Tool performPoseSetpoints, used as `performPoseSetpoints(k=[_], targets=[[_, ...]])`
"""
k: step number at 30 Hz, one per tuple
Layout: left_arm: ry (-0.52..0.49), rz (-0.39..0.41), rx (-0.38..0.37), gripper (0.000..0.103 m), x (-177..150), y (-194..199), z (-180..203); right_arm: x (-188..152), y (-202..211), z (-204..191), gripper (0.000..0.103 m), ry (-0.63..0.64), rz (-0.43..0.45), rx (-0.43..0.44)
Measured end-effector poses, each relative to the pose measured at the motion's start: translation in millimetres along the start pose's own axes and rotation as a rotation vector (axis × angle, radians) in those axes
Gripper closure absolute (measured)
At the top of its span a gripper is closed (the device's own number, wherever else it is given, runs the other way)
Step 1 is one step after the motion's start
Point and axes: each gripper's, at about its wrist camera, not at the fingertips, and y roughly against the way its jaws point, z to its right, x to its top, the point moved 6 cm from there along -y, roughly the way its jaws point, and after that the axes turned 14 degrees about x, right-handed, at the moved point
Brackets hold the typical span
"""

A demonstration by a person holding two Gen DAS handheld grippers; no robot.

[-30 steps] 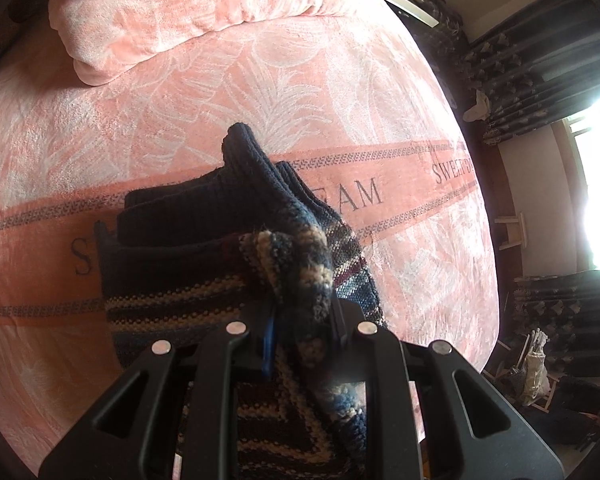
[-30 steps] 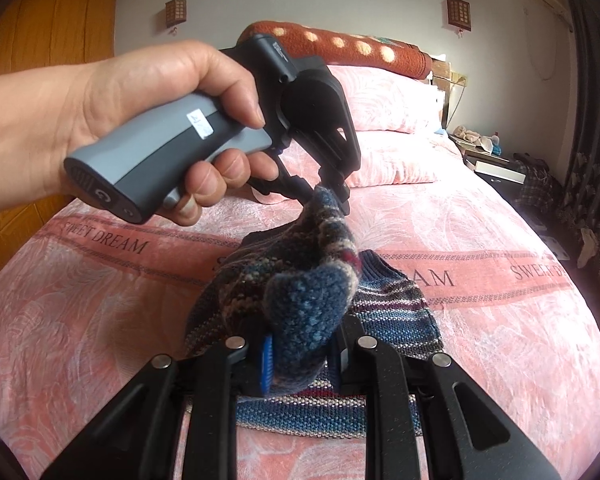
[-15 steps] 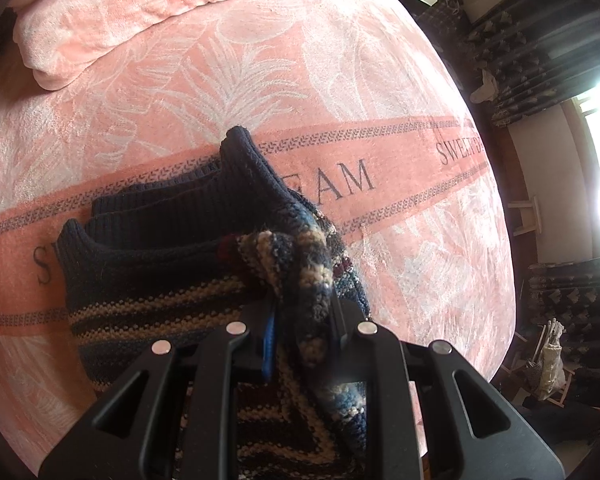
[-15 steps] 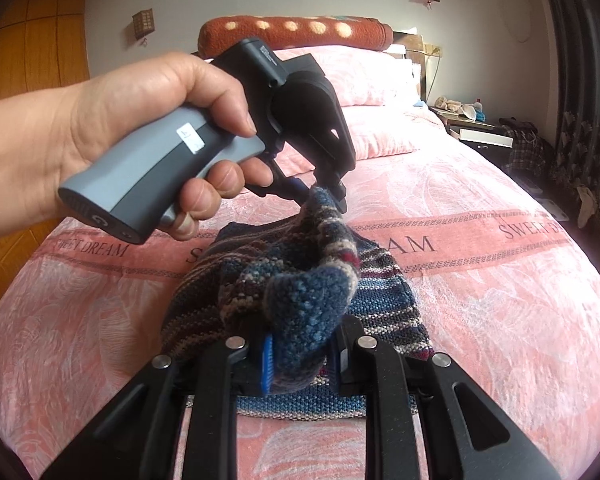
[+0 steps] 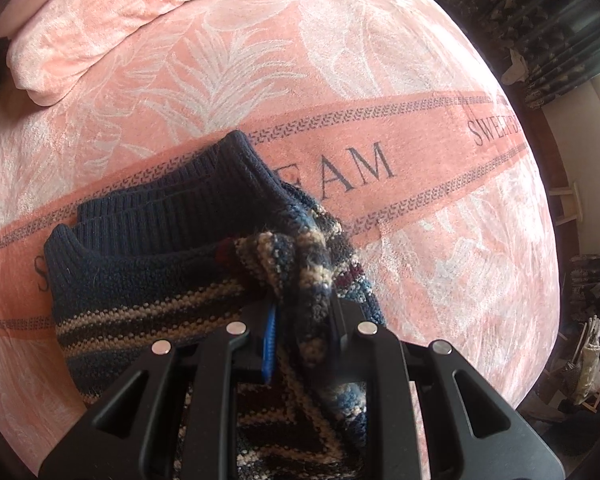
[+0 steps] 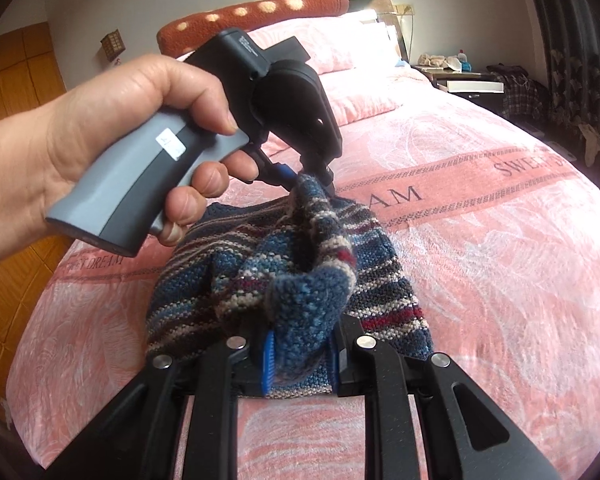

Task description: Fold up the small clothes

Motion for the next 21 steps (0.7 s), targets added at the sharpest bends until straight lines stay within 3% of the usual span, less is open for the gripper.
performPoseSetpoints(k=[7, 13, 15, 17, 19, 20, 21], targets=[[-0.015, 0.02, 0.095, 0.084, 3, -11, 14, -1, 0, 25, 0.084, -0.138, -0.019, 0.105], [0.001, 0.052, 0.119, 0.083, 4, -15, 19, -9, -3, 49, 0.084, -0.232, -0.036, 0.146], [0.004, 0.068, 0.118, 0.082, 5, -15, 22, -11, -3, 56, 0.084, -0.254, -0.043, 0.157], [0.02, 0.09, 0.088, 0.071, 6, -15, 23, -15, -3, 64, 0.083, -0.312, -0.052, 0.197], [0.036, 0.14, 0.047, 0.068, 7, -7, 25, -21, -4, 73, 0.081, -0.355, -0.071, 0.22], [0.045, 0.171, 0.026, 0.064, 8, -1, 24, -24, -5, 78, 0.075, -0.364, -0.078, 0.214], [0.051, 0.198, 0.011, 0.061, 9, 6, 22, -27, -4, 84, 0.063, -0.377, -0.077, 0.204]])
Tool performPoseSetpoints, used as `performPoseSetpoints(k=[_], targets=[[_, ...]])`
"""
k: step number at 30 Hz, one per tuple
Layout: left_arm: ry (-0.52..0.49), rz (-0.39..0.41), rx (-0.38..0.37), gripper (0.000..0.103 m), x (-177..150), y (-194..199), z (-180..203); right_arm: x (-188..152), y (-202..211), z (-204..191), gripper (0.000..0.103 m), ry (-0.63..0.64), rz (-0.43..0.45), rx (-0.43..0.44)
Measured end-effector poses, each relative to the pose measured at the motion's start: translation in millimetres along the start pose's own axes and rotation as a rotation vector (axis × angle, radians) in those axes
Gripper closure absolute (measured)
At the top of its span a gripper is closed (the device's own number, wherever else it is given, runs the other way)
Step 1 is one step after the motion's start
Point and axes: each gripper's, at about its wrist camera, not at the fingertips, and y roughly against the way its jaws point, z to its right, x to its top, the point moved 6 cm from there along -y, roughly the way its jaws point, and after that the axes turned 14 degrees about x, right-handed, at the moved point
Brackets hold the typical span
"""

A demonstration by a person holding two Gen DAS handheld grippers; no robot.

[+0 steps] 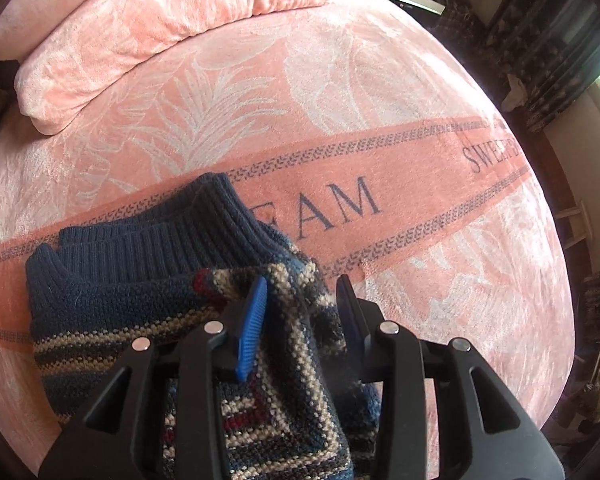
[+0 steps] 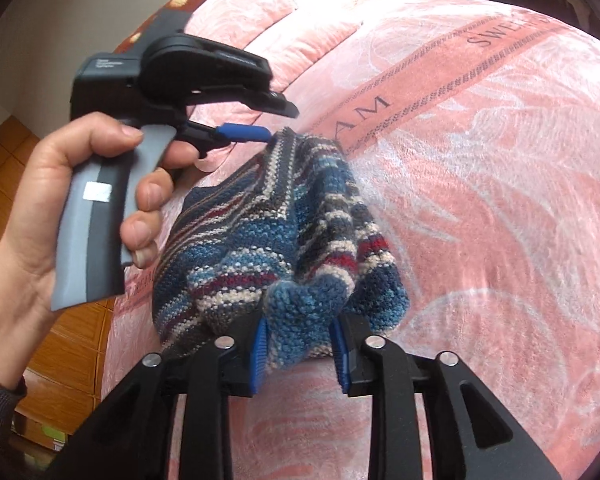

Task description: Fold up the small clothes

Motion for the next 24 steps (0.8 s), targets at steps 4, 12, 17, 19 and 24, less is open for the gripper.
performPoseSetpoints(k=[4, 12, 17, 19, 24], targets=[[0.04, 0.069, -0.059, 0.05, 4, 27, -18, 1, 13, 19, 0.049, -0.102, 0.02, 0.069], [0.022, 0.092, -0.17, 0.031, -50, 73, -81, 6, 34, 48, 0.045, -0.283, -0.028, 0.246], [0.074, 0.054, -0.273, 0.031, -101, 73, -115, 14, 14, 43, 0.045, -0.314, -0.142, 0.311], [0.092, 0.042, -0.313, 0.031, -117, 68, -123, 18, 3, 41, 0.06, -0.324, -0.185, 0.326], [0.19, 0.032, -0.419, 0.028, -134, 59, -141, 29, 7, 51, 0.076, -0.264, -0.215, 0.226]])
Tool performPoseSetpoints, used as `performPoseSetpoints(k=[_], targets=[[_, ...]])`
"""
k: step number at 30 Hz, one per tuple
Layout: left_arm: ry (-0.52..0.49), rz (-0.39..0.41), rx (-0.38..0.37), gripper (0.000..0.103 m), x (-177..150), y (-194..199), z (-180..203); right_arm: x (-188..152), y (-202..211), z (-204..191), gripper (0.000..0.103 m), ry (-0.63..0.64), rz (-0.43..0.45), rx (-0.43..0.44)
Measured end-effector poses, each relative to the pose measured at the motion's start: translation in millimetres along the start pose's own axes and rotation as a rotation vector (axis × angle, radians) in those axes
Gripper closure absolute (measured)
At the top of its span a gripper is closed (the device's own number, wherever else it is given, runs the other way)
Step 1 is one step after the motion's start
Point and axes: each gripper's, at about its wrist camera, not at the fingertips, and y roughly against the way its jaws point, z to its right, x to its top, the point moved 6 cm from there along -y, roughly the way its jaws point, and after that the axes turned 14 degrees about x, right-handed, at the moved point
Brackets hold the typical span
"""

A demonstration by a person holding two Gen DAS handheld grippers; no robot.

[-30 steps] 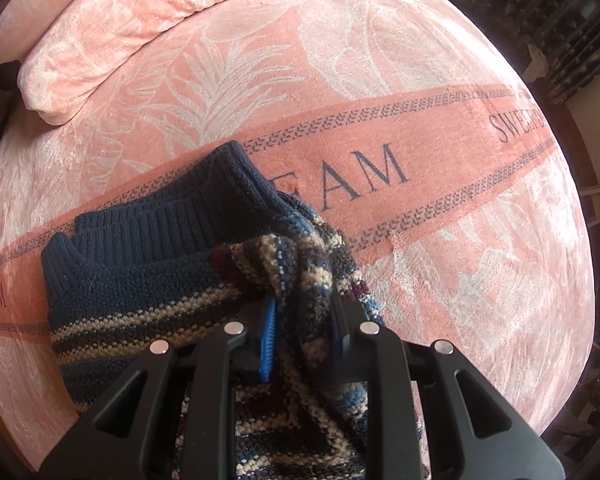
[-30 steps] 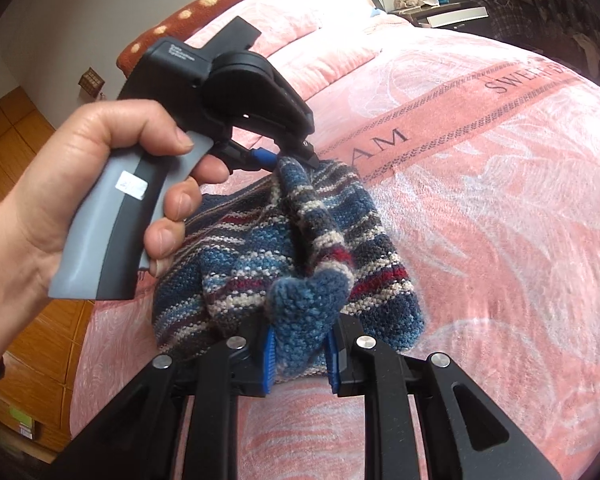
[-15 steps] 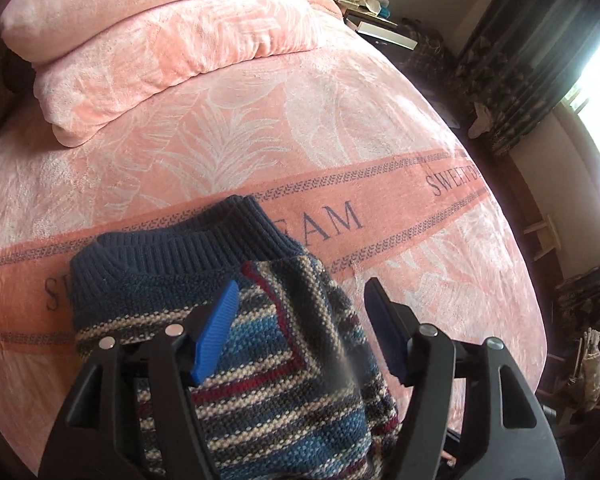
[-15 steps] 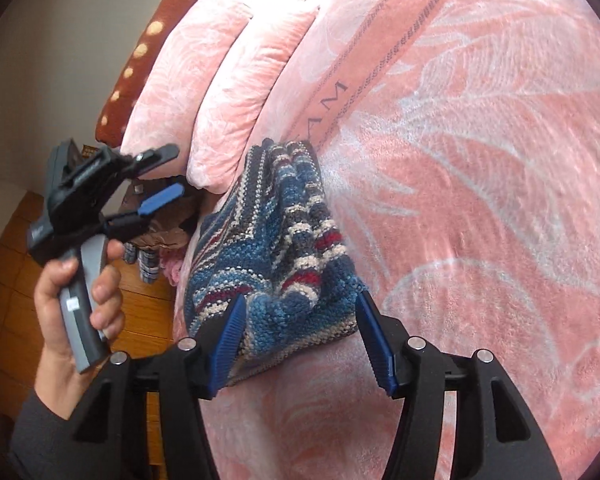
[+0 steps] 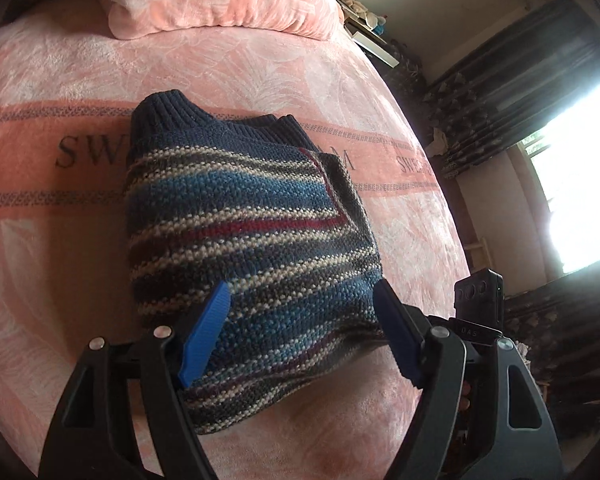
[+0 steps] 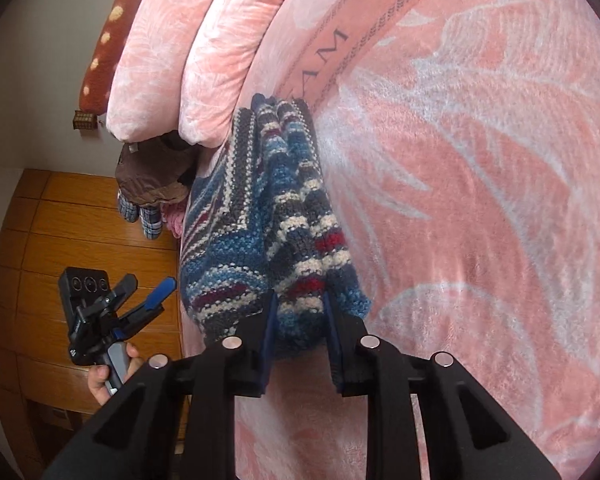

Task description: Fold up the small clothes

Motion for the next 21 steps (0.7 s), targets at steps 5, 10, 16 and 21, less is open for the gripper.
performPoseSetpoints(k=[5, 10, 16, 21], targets=[[0.026, -0.01, -0.046, 0.027, -3, -9, -8, 27, -6, -47, 0.047, 0.091, -0.025, 0.029], [0.039, -0.01, -0.075, 0.027, 0, -6, -5, 18, -71, -34, 0.05, -0.005, -0.267, 0.039], [0.014, 0.0, -0.14, 0.027, 1, 0, 9, 29, -29, -34, 0.091, 0.095, -0.136, -0.016], [0.029, -0.036, -0.13, 0.027, -1, -23, 6, 18, -39, -16, 0.082, 0.095, -0.184, -0.018]])
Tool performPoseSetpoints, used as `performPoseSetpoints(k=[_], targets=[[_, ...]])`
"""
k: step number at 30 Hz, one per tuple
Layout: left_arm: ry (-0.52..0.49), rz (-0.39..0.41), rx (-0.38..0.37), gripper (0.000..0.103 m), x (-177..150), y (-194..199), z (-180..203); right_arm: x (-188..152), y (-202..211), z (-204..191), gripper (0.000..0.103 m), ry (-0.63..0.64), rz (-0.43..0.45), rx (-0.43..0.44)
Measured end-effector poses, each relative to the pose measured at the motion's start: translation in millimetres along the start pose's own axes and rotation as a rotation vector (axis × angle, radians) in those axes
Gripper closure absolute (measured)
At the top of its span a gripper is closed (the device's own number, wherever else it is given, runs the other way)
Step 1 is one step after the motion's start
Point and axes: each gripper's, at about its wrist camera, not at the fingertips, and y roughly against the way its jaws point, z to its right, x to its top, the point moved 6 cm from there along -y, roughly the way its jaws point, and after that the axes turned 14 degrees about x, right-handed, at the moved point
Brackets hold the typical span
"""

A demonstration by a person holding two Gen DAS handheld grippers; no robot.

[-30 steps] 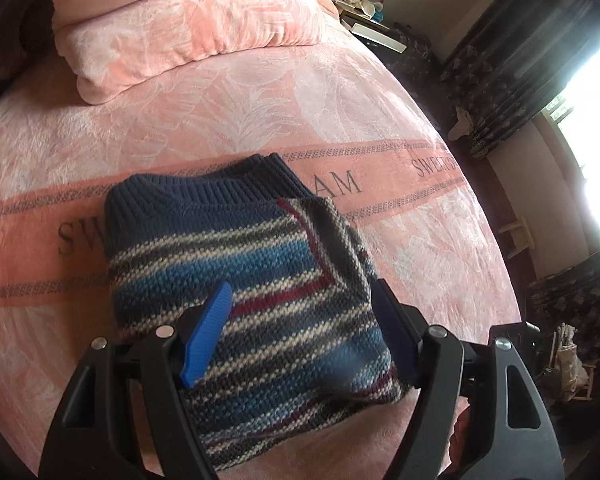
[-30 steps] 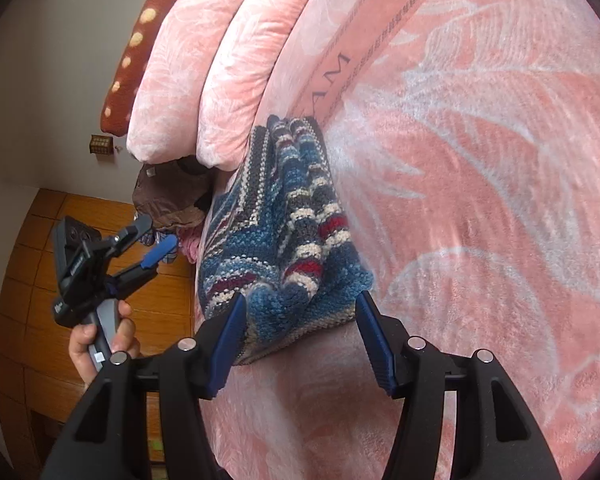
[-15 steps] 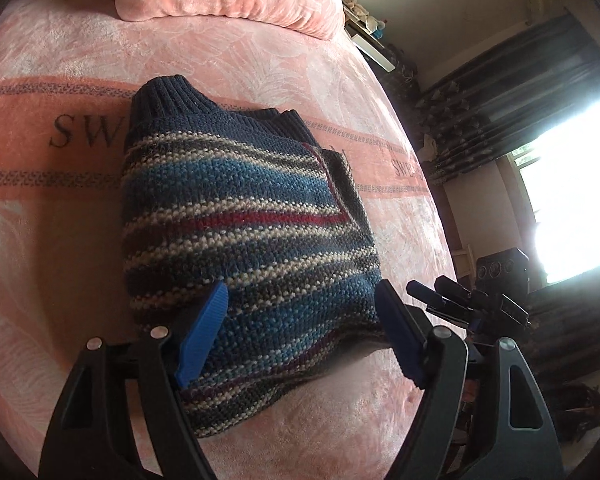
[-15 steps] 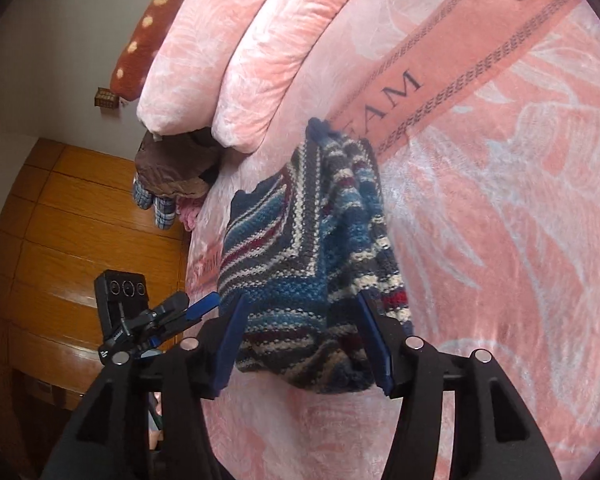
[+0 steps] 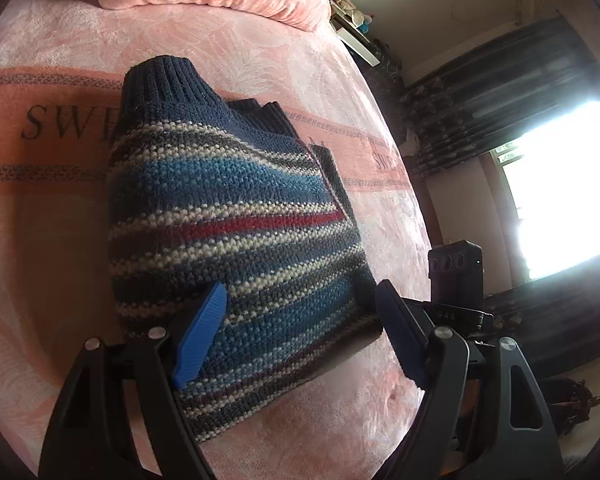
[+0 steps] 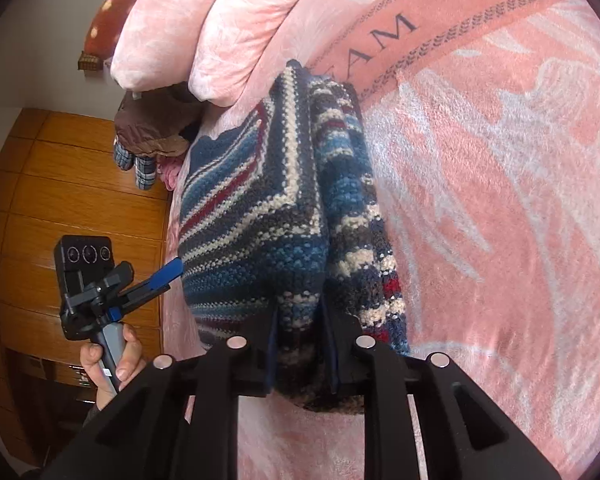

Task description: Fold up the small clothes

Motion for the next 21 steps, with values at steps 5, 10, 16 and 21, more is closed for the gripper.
performPoseSetpoints(k=[5, 10, 16, 21], targets=[[0.014, 0.002, -0.008, 0.027, 8, -4, -6, 48, -7, -19, 0.033, 0.009, 0.06, 0.022], [0.018, -0.006, 0.025, 0.027, 10, -16, -10, 90, -43, -19, 0.087, 0.014, 0.002, -0.023], [0.08, -0.01, -0.034, 0.042, 20, -3, -13, 84, -41, 14, 0.087, 0.003, 0.05, -0.135], [0.027, 0.08, -0.01, 0.036, 59, 17, -6, 100, -9, -16, 0.074, 0.051, 0.155, -0.071]])
